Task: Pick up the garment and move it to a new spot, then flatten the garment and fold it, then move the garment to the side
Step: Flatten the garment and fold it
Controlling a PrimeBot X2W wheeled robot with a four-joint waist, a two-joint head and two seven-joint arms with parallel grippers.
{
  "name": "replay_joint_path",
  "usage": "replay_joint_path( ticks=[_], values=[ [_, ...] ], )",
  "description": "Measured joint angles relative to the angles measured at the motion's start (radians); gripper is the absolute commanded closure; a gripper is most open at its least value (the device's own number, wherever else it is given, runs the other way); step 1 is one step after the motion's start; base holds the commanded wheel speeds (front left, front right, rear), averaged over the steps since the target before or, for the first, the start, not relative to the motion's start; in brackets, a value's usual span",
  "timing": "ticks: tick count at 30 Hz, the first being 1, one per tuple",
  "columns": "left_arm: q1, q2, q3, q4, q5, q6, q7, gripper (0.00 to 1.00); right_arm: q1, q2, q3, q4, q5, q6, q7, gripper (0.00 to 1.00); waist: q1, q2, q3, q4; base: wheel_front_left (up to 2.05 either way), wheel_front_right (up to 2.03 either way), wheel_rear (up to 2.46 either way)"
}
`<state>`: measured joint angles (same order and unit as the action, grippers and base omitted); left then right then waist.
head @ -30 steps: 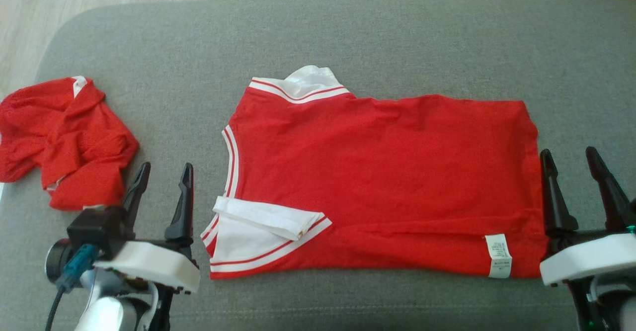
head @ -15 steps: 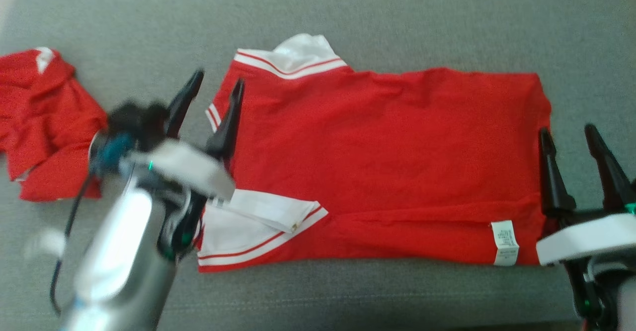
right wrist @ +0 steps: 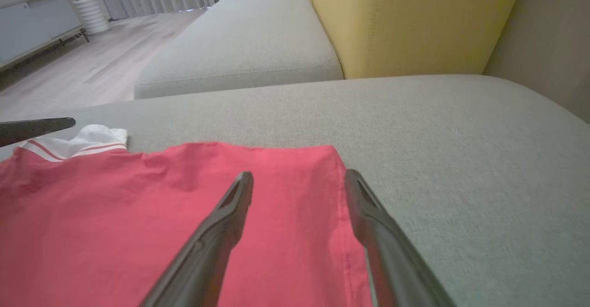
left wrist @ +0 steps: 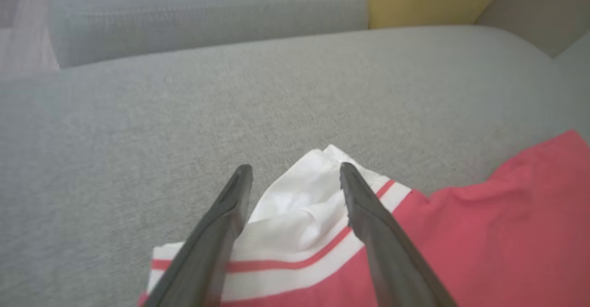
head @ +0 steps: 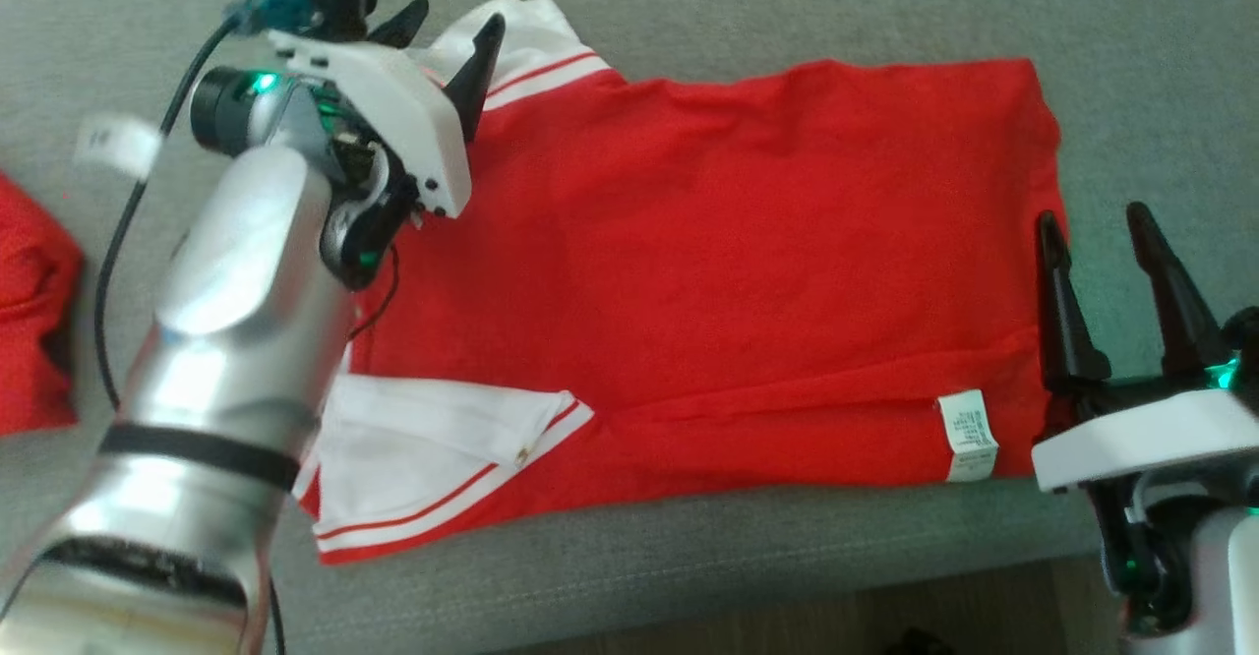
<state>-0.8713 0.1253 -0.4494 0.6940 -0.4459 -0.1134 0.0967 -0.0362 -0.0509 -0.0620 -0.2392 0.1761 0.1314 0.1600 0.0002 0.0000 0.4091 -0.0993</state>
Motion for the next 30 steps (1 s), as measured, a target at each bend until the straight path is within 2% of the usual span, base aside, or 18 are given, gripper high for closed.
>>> replay_joint_path(
  ticks=[5,11,12,21,30],
  values=[
    [-0.094,-0.004,-0.039,0.155,-0.017,-0.01,0.099,0.0,0.0,0.004,0.008,0.026,0.001,0.0,-0.012,0.0,0.0,0.0,0.029,-0.032,0.0,0.0,0.0],
    [-0.152,-0.003,-0.082,0.251,-0.032,-0.011,0.123,0.02,0.0,0.005,0.016,0.042,0.011,0.0,-0.021,0.0,-0.0001,0.0,0.037,-0.047,0.0,0.0,0.0],
    [-0.157,-0.003,-0.09,0.254,-0.032,-0.011,0.121,1.0,0.0,0.005,0.018,0.043,0.016,0.0,-0.021,0.0,-0.0001,0.0,0.038,-0.048,0.0,0.0,0.0],
    [-0.167,-0.001,-0.149,0.273,-0.015,-0.017,-0.005,1.0,-0.05,0.003,0.01,0.103,0.038,0.0,-0.01,0.0,-0.0002,0.0,0.029,-0.037,0.0,0.0,0.0],
    [-0.205,-0.002,-0.189,0.249,-0.06,-0.018,-0.056,1.0,-0.316,-0.089,-0.022,0.351,0.095,0.0,0.043,0.0,-0.0002,0.0,0.027,-0.011,0.0,0.0,0.0]
  ],
)
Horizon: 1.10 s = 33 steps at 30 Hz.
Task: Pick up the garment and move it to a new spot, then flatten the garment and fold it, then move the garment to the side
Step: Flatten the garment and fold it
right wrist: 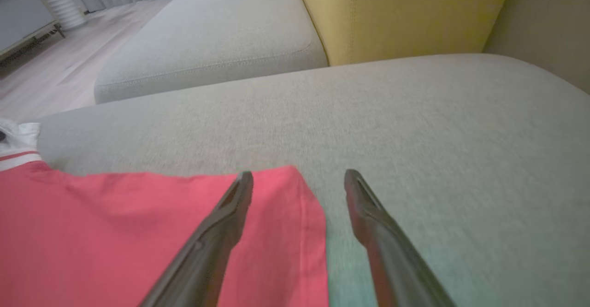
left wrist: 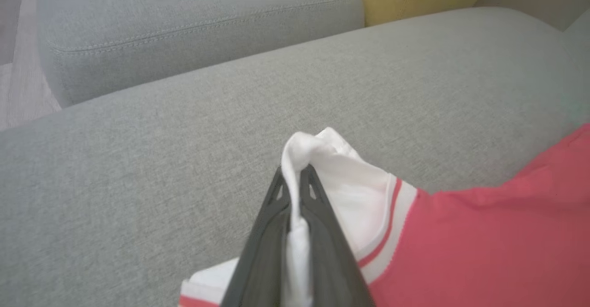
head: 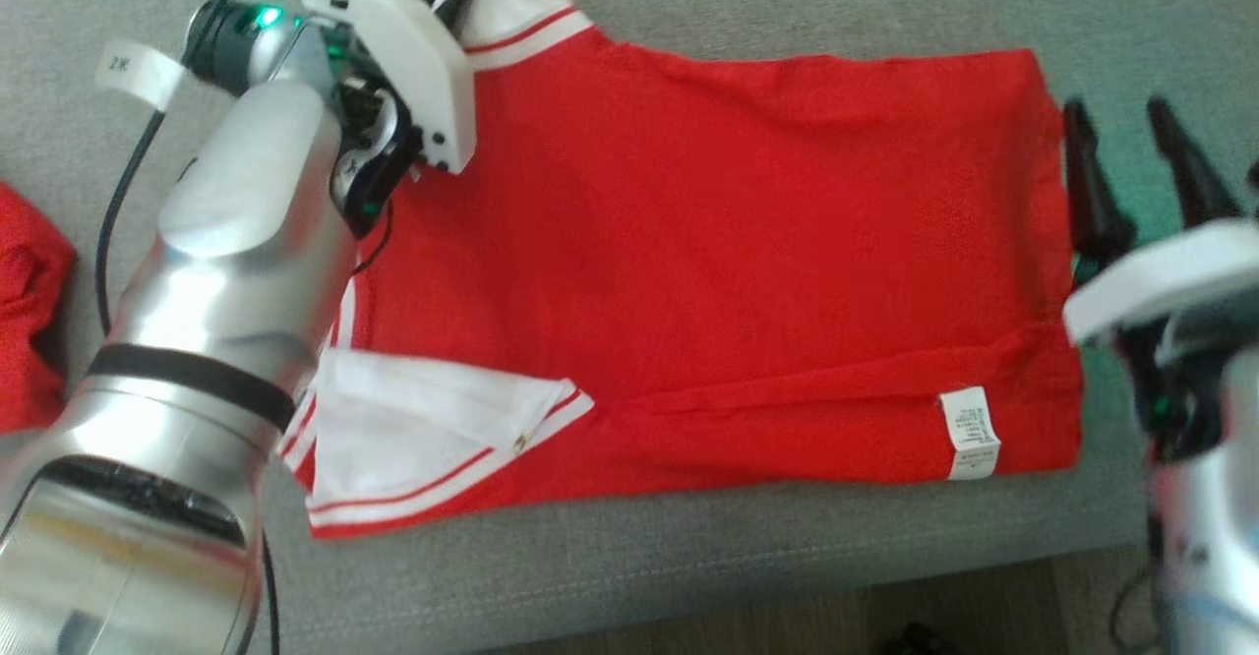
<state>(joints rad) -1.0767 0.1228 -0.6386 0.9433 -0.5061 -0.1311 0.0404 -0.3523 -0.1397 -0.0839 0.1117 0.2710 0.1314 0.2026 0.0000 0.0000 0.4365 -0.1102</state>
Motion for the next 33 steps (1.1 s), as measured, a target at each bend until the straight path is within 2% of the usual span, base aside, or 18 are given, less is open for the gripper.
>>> replay_joint_path(
  ticks=[3,4,10,17,18,20,23,27,33],
  values=[
    [-0.01,0.002,-0.021,-0.015,-0.024,-0.001,-0.017,1.0,-0.096,-0.026,-0.005,0.112,0.017,0.0,0.0,0.0,0.0001,0.0,0.013,0.011,0.0,0.0,0.0],
    [-0.01,0.002,-0.021,-0.015,-0.024,-0.001,-0.017,1.0,-0.096,-0.026,-0.005,0.112,0.017,0.0,0.0,0.0,0.0001,0.0,0.013,0.011,0.0,0.0,0.0],
    [-0.014,0.008,-0.057,-0.022,-0.064,-0.001,-0.035,1.0,-0.207,-0.069,0.025,0.321,0.018,0.0,-0.001,0.0,0.0001,0.0,0.028,0.038,0.0,0.0,0.0],
    [-0.015,0.019,-0.091,-0.021,-0.101,-0.001,-0.051,1.0,-0.268,-0.078,0.091,0.446,0.02,0.0,-0.002,0.0,0.0,0.0,0.033,0.05,0.0,0.0,0.0],
    [-0.015,0.02,-0.094,-0.021,-0.106,-0.001,-0.051,1.0,-0.278,-0.085,0.1,0.459,0.023,0.0,-0.002,0.05,0.0,0.0,0.034,0.051,0.0,0.0,0.0],
    [-0.017,0.021,-0.1,-0.021,-0.116,-0.001,-0.053,1.0,-0.298,-0.095,0.116,0.478,0.041,0.0,-0.002,0.99,0.0,0.0,0.036,0.053,0.0,0.0,0.0],
    [-0.019,0.025,-0.112,-0.02,-0.13,-0.001,-0.07,1.0,-0.315,-0.095,0.137,0.495,0.063,0.0,-0.003,1.0,0.0,0.0,0.038,0.056,0.0,0.0,0.0],
    [-0.022,0.033,-0.128,-0.028,-0.131,-0.001,-0.115,1.0,-0.313,-0.102,0.143,0.494,0.074,0.0,-0.065,1.0,0.0,0.0,0.032,0.061,0.0,0.0,0.0],
    [-0.023,0.059,-0.141,-0.079,-0.13,-0.001,-0.193,1.0,-0.311,-0.127,0.124,0.425,0.076,0.0,-0.132,1.0,0.0,0.0,0.013,0.072,0.0,0.0,0.0]
  ],
)
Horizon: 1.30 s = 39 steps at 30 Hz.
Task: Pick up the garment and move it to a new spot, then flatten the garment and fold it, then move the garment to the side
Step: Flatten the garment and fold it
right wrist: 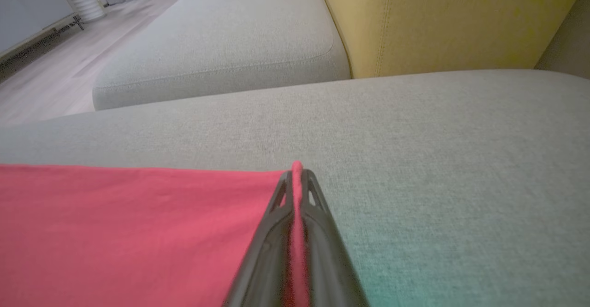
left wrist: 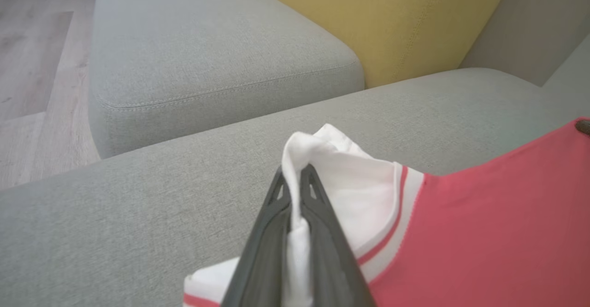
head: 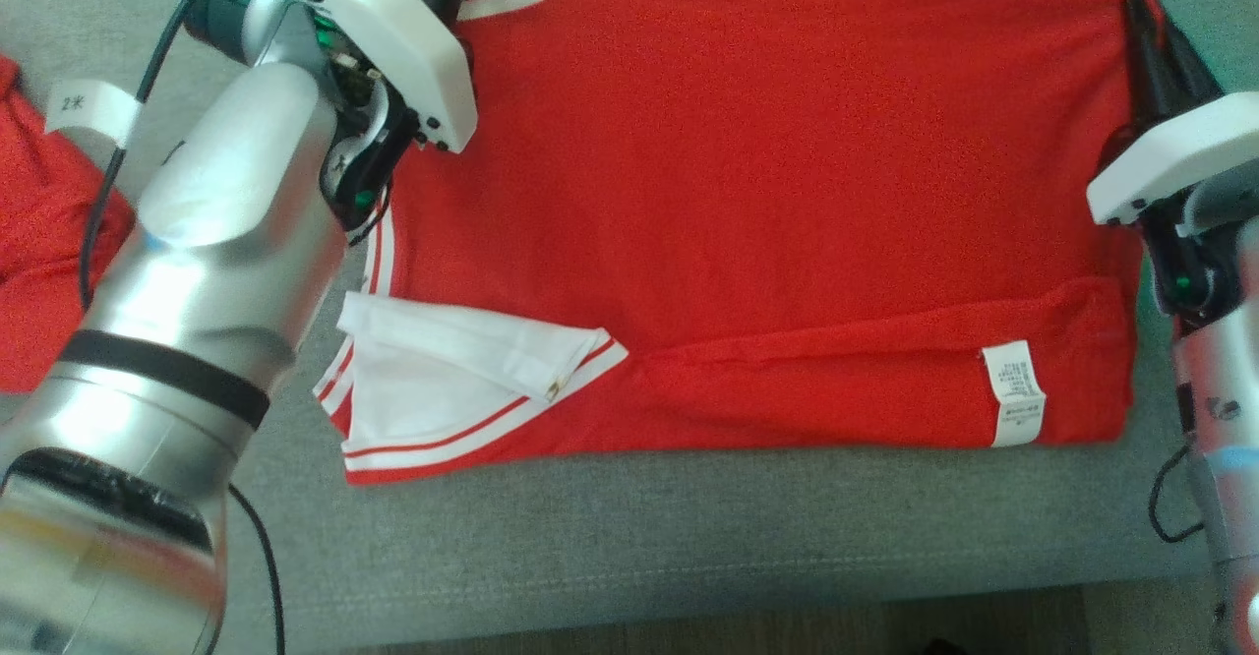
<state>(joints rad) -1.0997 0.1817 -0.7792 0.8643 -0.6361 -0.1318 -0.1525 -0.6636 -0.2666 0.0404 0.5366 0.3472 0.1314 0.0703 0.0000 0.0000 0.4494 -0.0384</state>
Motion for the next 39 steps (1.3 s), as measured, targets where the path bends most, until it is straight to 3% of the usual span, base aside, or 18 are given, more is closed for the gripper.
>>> replay_joint_path(
  ticks=[5,11,23,29,31,32,33,34,39],
  values=[
    [0.006,0.015,-0.017,-0.058,0.009,0.002,-0.023,1.0,0.024,-0.002,-0.014,-0.034,0.005,0.0,0.0,1.0,0.0,0.0,-0.011,0.014,0.0,0.0,0.0],
    [0.094,0.053,-0.025,-0.196,0.029,0.056,-0.063,1.0,0.104,-0.001,-0.039,-0.081,0.014,0.0,0.014,1.0,0.0,0.0,-0.028,0.025,0.0,0.0,0.0],
    [0.478,0.227,-0.111,-0.64,0.122,0.281,-0.046,1.0,0.313,0.017,-0.088,-0.236,0.041,0.0,0.094,1.0,0.0,0.0,-0.069,0.058,0.0,0.0,0.0],
    [0.583,0.247,-0.148,-0.717,0.122,0.314,-0.004,1.0,0.394,0.041,-0.115,-0.32,0.031,0.0,0.128,1.0,0.0,0.0,-0.082,0.073,0.0,0.0,0.0],
    [0.602,0.247,-0.154,-0.718,0.101,0.313,0.008,0.65,0.427,0.053,-0.117,-0.354,0.03,0.0,0.138,1.0,0.0,0.0,-0.087,0.075,0.0,0.0,0.0],
    [0.609,0.246,-0.156,-0.716,0.091,0.312,0.013,0.09,0.445,0.061,-0.117,-0.371,0.03,0.0,0.143,0.68,0.0,0.0001,-0.09,0.075,0.0,0.0,0.0],
    [0.616,0.245,-0.157,-0.713,0.075,0.31,0.02,0.0,0.467,0.07,-0.118,-0.388,0.029,0.0,0.153,0.18,0.0,0.0,-0.092,0.075,0.0,0.0,0.0],
    [0.626,0.244,-0.157,-0.708,0.061,0.307,0.02,0.0,0.492,0.076,-0.118,-0.404,0.026,0.0,0.165,0.0,0.0,0.0,-0.095,0.075,0.0,0.0,0.0],
    [0.665,0.243,-0.155,-0.691,0.037,0.309,0.001,0.0,0.624,0.117,-0.125,-0.506,0.02,0.0,0.172,0.0,0.0,0.0,-0.117,0.076,0.0,0.0,0.0]
  ],
)
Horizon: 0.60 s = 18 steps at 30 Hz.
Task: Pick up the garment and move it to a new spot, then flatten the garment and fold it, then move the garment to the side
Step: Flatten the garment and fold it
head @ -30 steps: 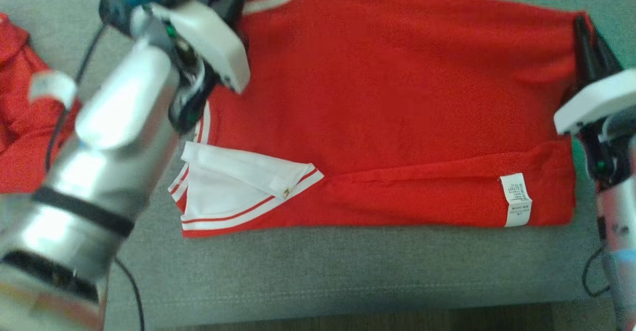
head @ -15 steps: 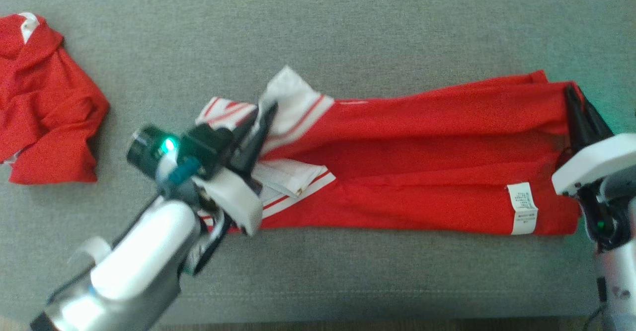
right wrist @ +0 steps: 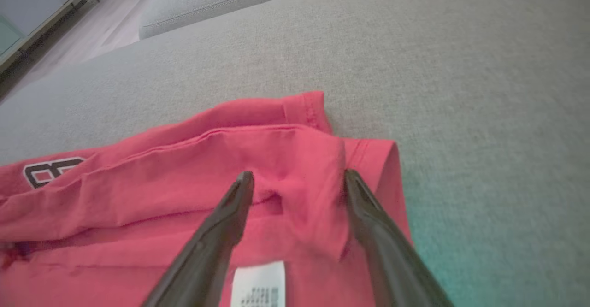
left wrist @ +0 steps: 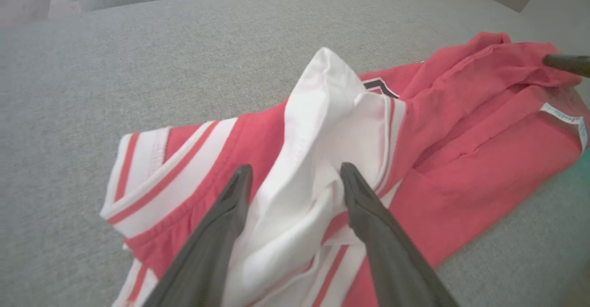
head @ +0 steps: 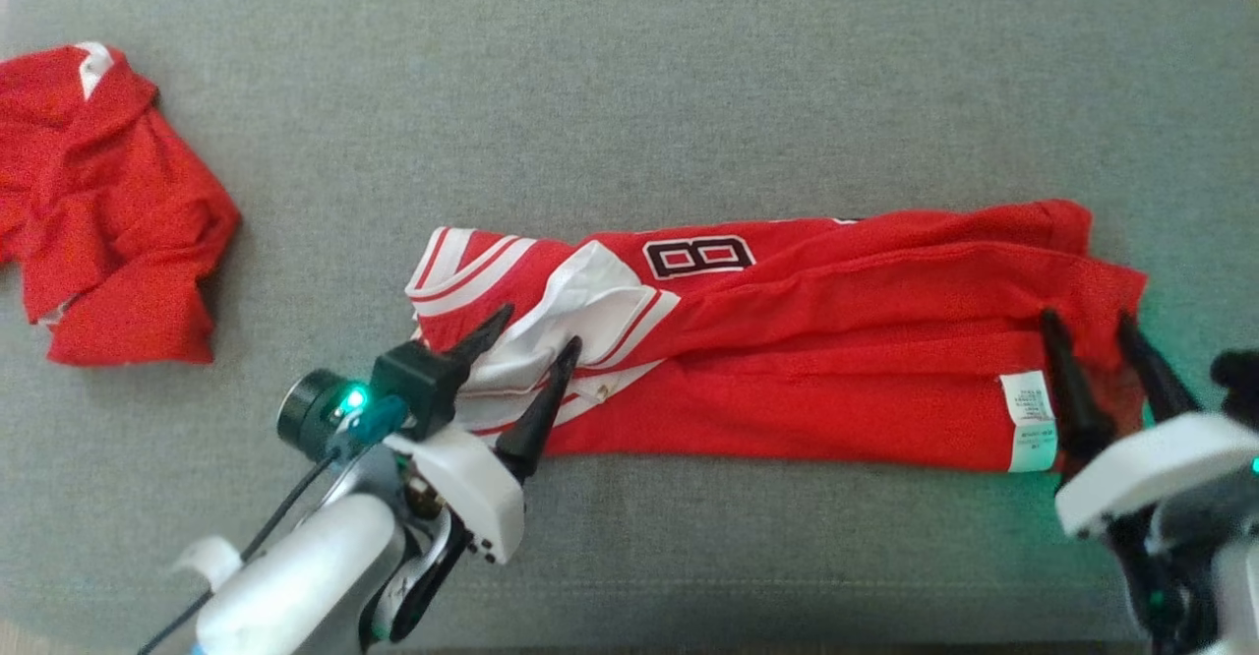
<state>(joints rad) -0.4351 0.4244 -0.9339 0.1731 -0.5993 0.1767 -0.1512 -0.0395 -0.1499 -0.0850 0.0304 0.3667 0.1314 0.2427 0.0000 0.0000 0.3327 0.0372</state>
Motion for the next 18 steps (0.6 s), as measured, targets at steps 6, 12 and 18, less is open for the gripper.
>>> replay_joint_path(
  ticks=[6,12,18],
  values=[
    [0.08,0.002,0.042,-0.019,-0.033,0.05,-0.056,0.0,0.129,0.05,-0.002,-0.158,-0.066,0.0,-0.047,0.0,0.0,0.0,-0.048,-0.013,0.0,0.0,0.0],
    [0.155,0.003,0.142,-0.088,-0.064,0.118,-0.09,0.0,0.138,0.063,0.002,-0.252,-0.135,0.0,-0.105,0.0,0.0,0.0,-0.088,-0.025,0.0,0.0,0.0],
    [0.217,0.005,0.316,-0.189,-0.043,0.202,-0.098,0.0,0.135,0.063,0.007,-0.298,-0.189,0.0,-0.146,0.0,-0.0001,0.0,-0.133,-0.029,0.0,0.0,0.0]
  ],
)
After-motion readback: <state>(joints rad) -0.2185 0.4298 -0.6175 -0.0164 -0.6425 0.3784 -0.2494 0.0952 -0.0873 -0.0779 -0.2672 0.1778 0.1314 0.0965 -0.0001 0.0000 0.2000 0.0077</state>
